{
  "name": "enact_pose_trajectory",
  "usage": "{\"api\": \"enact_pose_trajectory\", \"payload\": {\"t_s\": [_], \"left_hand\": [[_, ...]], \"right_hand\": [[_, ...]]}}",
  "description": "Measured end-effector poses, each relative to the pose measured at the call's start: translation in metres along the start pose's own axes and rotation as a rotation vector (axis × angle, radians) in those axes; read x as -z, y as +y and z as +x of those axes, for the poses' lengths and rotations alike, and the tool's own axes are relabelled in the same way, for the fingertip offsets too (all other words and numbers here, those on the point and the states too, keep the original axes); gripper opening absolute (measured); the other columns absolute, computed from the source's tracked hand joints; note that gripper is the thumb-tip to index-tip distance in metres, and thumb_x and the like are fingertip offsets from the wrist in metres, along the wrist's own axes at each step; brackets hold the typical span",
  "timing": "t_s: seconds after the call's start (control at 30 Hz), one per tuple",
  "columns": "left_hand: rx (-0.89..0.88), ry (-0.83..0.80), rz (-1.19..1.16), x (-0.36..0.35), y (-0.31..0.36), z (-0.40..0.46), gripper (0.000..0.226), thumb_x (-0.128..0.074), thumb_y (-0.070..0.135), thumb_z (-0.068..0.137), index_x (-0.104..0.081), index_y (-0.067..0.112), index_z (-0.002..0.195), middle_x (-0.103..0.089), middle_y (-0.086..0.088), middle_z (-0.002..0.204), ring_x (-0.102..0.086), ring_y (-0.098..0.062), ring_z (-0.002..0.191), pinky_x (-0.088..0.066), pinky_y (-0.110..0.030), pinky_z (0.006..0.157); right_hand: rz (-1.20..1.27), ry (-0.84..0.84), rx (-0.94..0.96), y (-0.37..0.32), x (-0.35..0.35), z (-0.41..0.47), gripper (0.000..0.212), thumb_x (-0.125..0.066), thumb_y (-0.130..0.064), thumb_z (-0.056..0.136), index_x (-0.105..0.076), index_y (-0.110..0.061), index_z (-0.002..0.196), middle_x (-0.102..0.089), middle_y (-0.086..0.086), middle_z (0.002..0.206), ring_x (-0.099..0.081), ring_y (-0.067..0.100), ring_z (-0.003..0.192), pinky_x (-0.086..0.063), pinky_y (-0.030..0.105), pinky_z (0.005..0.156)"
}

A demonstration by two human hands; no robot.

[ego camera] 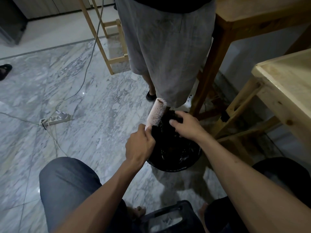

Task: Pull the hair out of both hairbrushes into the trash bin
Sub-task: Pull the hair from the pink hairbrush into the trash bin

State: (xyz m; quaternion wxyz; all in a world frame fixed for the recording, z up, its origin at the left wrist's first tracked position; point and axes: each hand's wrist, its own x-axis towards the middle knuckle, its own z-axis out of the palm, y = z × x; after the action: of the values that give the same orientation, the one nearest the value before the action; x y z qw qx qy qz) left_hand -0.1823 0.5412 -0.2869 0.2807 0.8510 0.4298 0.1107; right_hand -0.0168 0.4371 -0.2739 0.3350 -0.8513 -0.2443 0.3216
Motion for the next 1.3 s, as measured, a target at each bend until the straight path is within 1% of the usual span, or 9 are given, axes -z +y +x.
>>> {"api": "enact_pose_trajectory", "payload": {"t_s": [0.13,0.37,0.47,0.6,0.77,0.87,1.0,1.13,1.3], "left_hand": [[-0.069,-0.008,0.03,0.001,0.005,-0.004,0.024,-0.037,0.036,0.107,-0.048,0.018,0.096,-0.054,0.001,0.061,-0.054,-0.024,0.054,-0.03,-0.034,0.049],[-0.131,-0.053,-0.139,0.002,0.006,-0.005,0.02,-0.041,0.036,0.107,-0.049,0.024,0.092,-0.056,0.0,0.059,-0.052,-0.021,0.052,-0.028,-0.033,0.051],[-0.098,-0.031,-0.115,0.005,0.003,-0.002,0.029,-0.04,0.038,0.107,-0.051,0.018,0.089,-0.059,-0.003,0.061,-0.056,-0.024,0.055,-0.031,-0.034,0.05],[0.029,-0.018,0.028,0.007,-0.011,0.006,0.034,-0.034,0.041,0.106,-0.053,0.016,0.094,-0.061,-0.005,0.068,-0.058,-0.028,0.062,-0.033,-0.035,0.053],[0.139,-0.014,0.13,0.009,-0.021,0.006,0.031,-0.033,0.037,0.106,-0.052,0.014,0.097,-0.058,-0.004,0.073,-0.054,-0.026,0.064,-0.038,-0.038,0.06],[0.129,-0.017,0.126,0.007,-0.018,0.004,0.032,-0.032,0.038,0.106,-0.052,0.013,0.099,-0.057,-0.003,0.071,-0.054,-0.025,0.063,-0.036,-0.038,0.059],[0.032,-0.018,0.121,0.004,-0.009,0.0,0.033,-0.033,0.04,0.107,-0.052,0.014,0.1,-0.061,-0.005,0.069,-0.058,-0.028,0.062,-0.039,-0.037,0.056],[-0.018,-0.027,0.114,0.003,-0.007,-0.002,0.033,-0.034,0.041,0.107,-0.052,0.015,0.099,-0.063,-0.006,0.07,-0.06,-0.031,0.063,-0.044,-0.038,0.057],[-0.006,-0.048,0.125,0.0,-0.006,-0.006,0.032,-0.035,0.039,0.107,-0.054,0.014,0.105,-0.056,-0.001,0.067,-0.057,-0.029,0.063,-0.038,-0.037,0.058]], "right_hand": [[0.168,0.18,0.126,-0.022,0.012,-0.002,0.049,-0.069,-0.042,0.093,-0.06,-0.031,0.141,-0.062,-0.013,0.124,-0.061,0.009,0.11,-0.046,0.026,0.094],[0.374,-0.116,0.12,-0.012,0.014,0.007,0.068,-0.066,0.003,0.085,-0.057,-0.032,0.142,-0.069,0.0,0.125,-0.075,0.023,0.091,-0.06,0.028,0.068],[0.503,-0.065,0.115,-0.009,0.006,0.004,0.012,-0.069,-0.011,0.096,-0.075,-0.016,0.105,-0.077,0.0,0.084,-0.07,0.015,0.074,-0.057,0.022,0.063],[0.555,0.16,0.069,0.002,0.008,0.006,0.015,-0.069,-0.021,0.099,-0.08,-0.023,0.09,-0.068,-0.006,0.066,-0.058,0.007,0.061,-0.051,0.021,0.059],[0.661,0.244,0.027,0.004,0.022,0.003,0.015,-0.067,-0.02,0.099,-0.082,-0.021,0.097,-0.072,-0.004,0.072,-0.059,0.01,0.066,-0.05,0.02,0.059],[0.389,-0.021,-0.038,0.006,0.016,-0.001,0.03,-0.06,-0.01,0.102,-0.071,-0.016,0.129,-0.075,0.005,0.119,-0.071,0.016,0.078,-0.055,0.024,0.063],[0.26,-0.186,-0.171,0.002,0.006,-0.005,0.068,-0.046,0.001,0.1,-0.031,-0.02,0.163,-0.037,0.005,0.165,-0.078,0.023,0.086,-0.058,0.029,0.058],[0.128,-0.041,-0.11,0.0,0.009,0.0,0.062,-0.046,0.008,0.095,-0.053,-0.019,0.151,-0.056,0.003,0.152,-0.078,0.019,0.081,-0.062,0.028,0.06],[0.137,0.05,-0.002,0.0,0.017,0.011,0.047,-0.066,-0.019,0.085,-0.07,-0.032,0.131,-0.076,-0.013,0.12,-0.066,0.01,0.118,-0.051,0.028,0.103]]}}
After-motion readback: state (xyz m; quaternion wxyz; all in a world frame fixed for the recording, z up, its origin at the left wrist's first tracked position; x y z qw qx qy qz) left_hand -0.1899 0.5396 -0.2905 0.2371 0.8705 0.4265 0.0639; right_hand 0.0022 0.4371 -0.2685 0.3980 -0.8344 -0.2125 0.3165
